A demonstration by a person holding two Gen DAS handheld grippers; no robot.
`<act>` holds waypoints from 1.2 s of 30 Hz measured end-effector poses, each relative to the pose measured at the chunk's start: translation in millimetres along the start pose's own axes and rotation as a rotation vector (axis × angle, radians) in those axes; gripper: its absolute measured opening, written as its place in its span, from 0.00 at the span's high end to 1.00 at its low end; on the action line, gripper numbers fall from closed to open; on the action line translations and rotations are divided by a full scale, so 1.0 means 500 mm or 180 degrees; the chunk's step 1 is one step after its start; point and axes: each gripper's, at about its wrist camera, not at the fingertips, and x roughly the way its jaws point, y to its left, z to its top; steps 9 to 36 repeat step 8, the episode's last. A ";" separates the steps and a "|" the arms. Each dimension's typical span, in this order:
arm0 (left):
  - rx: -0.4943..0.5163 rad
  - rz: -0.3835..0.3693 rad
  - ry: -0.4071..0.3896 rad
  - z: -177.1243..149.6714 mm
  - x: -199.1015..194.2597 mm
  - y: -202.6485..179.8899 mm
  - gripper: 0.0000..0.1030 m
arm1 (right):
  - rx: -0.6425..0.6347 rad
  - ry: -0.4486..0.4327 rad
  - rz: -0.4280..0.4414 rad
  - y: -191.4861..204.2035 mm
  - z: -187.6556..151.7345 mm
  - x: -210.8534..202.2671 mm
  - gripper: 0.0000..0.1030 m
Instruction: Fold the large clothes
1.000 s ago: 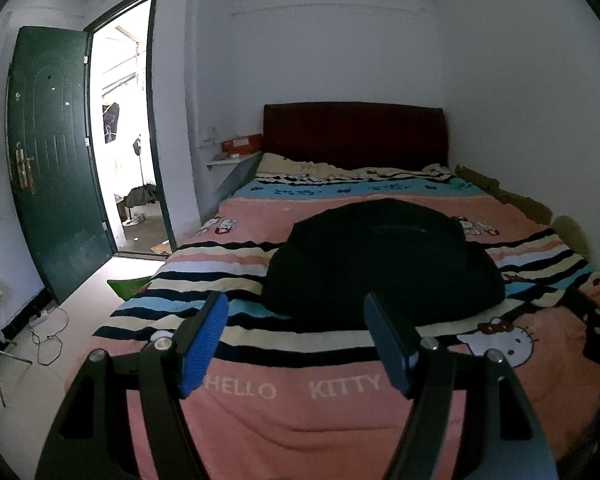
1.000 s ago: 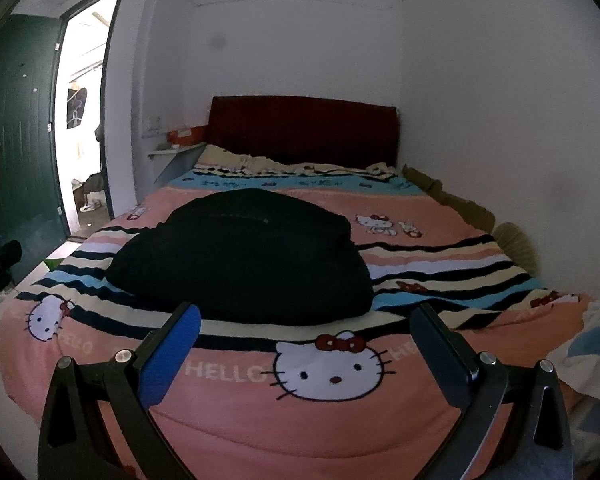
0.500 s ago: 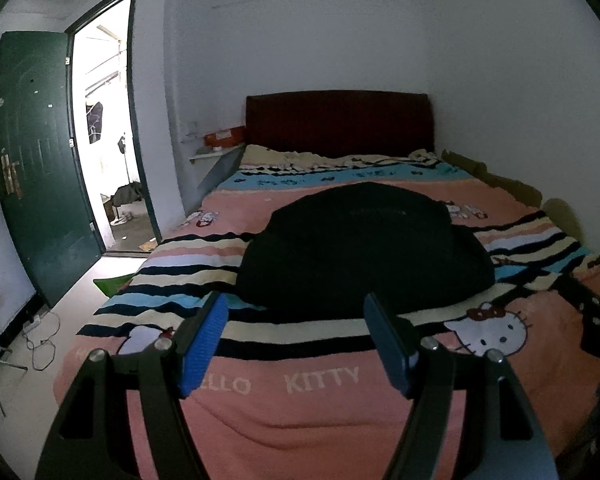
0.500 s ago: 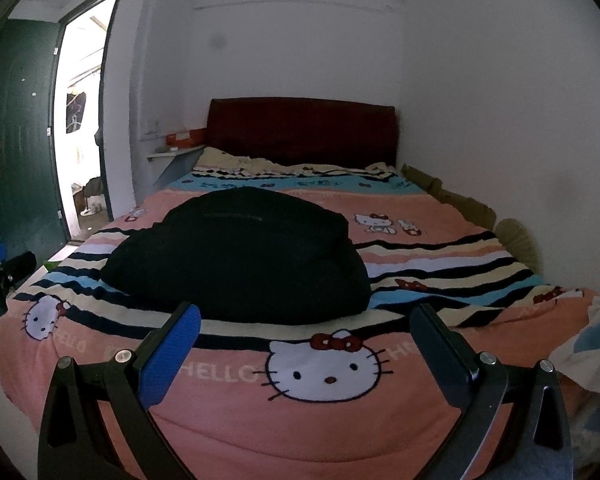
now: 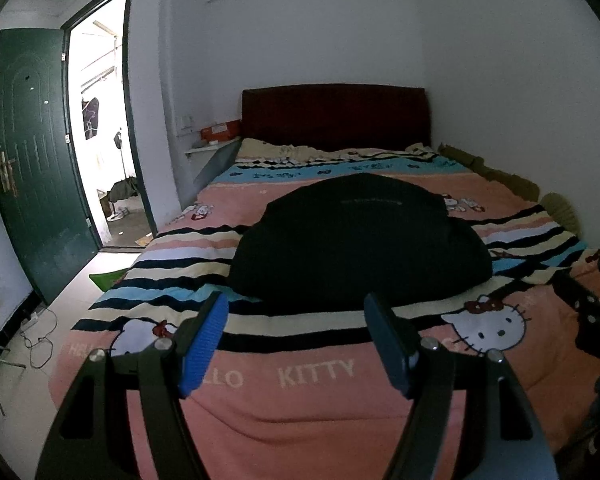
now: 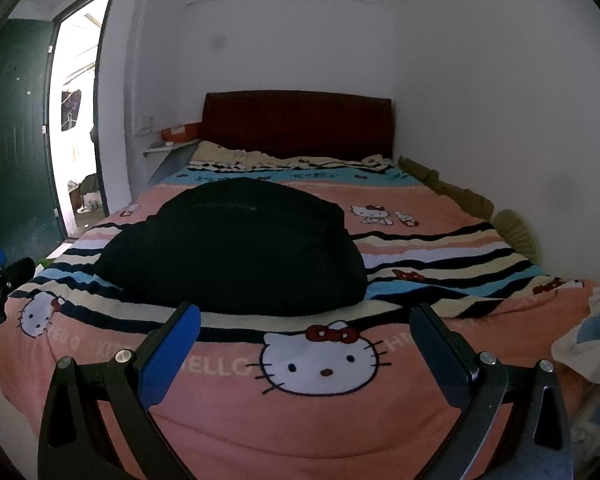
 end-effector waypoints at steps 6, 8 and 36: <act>-0.0019 0.0000 0.0003 0.001 0.000 0.007 0.33 | -0.0002 0.0005 -0.0003 0.001 0.000 0.000 0.00; -0.0032 -0.0012 0.0006 0.001 0.001 0.009 0.33 | -0.0005 0.0004 -0.0007 0.001 0.000 0.000 0.00; -0.0032 -0.0012 0.0006 0.001 0.001 0.009 0.33 | -0.0005 0.0004 -0.0007 0.001 0.000 0.000 0.00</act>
